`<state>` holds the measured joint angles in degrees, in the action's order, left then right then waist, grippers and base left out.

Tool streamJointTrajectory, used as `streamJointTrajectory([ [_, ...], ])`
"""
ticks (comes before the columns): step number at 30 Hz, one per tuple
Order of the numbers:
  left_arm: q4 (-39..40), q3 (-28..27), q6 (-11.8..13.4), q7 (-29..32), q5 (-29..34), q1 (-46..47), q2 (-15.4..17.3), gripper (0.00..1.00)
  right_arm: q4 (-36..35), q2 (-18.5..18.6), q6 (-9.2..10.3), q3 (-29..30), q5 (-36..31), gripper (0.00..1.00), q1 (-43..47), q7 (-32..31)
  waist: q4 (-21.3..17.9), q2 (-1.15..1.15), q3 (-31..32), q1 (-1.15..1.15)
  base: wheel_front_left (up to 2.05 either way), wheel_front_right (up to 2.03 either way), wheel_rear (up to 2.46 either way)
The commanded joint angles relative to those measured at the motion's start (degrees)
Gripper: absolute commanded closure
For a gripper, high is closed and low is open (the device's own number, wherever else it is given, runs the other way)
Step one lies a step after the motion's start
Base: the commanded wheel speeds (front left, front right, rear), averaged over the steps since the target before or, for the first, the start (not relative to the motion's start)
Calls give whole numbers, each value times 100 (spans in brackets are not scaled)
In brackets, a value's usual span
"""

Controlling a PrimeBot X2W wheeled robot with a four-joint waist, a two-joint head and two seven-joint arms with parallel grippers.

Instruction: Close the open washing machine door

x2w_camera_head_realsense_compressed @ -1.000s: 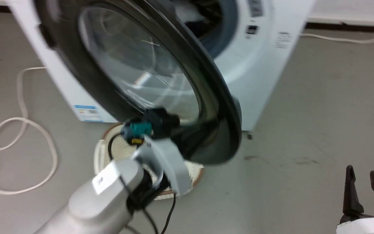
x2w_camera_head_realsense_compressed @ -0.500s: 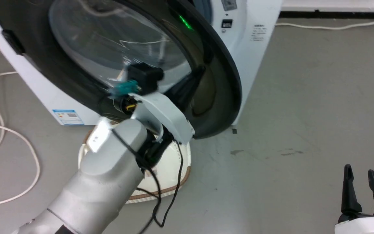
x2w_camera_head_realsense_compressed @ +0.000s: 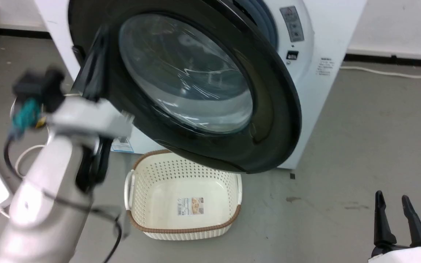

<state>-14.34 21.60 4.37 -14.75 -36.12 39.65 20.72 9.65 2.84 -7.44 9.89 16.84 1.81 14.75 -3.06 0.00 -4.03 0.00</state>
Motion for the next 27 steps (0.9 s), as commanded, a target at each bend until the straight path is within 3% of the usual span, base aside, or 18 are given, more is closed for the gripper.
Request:
streamJointTrajectory([
  [1, 68, -47, 91, -23, 151, -278, 57, 100, 15, 4, -5, -15, -23, 0, 55, 25, 94, 0, 99, 0, 0, 0, 0],
  [5, 416, -511, 485, -24, 540, -1430, 345, 100, 67, 4, -5, -141, -40, 0, 121, 25, 247, 0, 257, 0, 0, 0, 0],
  [8, 494, -645, 578, -24, 508, -1967, 396, 100, 93, 4, -5, -213, -77, 0, 153, 25, 286, 0, 332, 0, 0, 0, 0],
  [16, 468, -463, 465, 303, 95, -3171, 323, 99, 131, 4, -5, -302, -90, 0, 259, 25, 354, 0, 441, 0, 0, 0, 0],
  [17, 462, -451, 466, 338, 57, -3256, 314, 87, 132, 4, -5, -304, -84, 0, 274, 25, 366, 0, 447, 0, 0, 0, 0],
  [18, 466, -451, 474, 344, 31, -3322, 305, 53, 136, 4, -5, -309, -82, 0, 289, 25, 379, 0, 450, 0, 0, 0, 0],
  [19, 473, -452, 475, 349, -1, -3376, 294, 0, 144, 4, -5, -314, -84, 0, 303, 25, 393, 0, 452, 0, 0, 0, 0],
  [27, 647, -493, 578, 229, 20, -3596, 283, 0, 153, 4, -5, -236, -326, 0, 337, 25, 438, 0, 492, 0, 0, 0, 0],
])
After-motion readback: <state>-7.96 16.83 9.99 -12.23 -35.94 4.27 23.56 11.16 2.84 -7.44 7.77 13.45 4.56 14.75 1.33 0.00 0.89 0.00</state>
